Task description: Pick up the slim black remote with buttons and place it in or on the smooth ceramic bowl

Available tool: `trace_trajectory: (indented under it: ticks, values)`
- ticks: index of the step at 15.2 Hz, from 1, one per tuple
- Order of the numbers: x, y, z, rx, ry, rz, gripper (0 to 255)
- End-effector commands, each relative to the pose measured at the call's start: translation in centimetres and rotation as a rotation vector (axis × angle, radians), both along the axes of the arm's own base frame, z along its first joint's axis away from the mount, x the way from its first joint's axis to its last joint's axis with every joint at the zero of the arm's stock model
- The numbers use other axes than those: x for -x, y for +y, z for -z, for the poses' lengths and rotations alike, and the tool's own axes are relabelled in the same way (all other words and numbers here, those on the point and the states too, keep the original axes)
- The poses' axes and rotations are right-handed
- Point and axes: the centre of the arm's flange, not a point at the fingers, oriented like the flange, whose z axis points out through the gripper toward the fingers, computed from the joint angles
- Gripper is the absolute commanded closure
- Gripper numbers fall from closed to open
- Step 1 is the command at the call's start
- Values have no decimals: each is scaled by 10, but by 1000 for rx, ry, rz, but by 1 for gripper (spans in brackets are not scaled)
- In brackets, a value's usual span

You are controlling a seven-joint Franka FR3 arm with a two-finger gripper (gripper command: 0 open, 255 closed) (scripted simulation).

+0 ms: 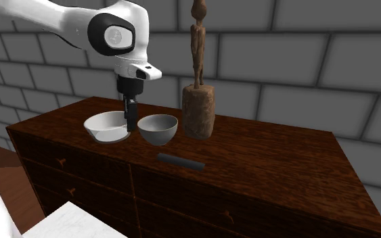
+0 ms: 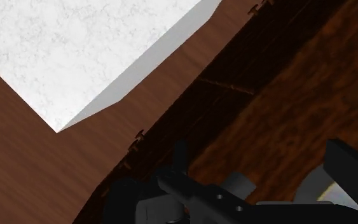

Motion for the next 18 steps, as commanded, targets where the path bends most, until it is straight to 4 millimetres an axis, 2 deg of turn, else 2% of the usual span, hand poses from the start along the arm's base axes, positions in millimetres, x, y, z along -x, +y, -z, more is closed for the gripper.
trace_trajectory:
  ticks: [1,8,15,18]
  values:
    - [-20,-14,15,-7,6,98,0]
    - [-70,-64,75,-31,32,423,0]
    - [-100,-127,138,-55,57,747,0]
    - [-101,-129,153,-57,59,770,0]
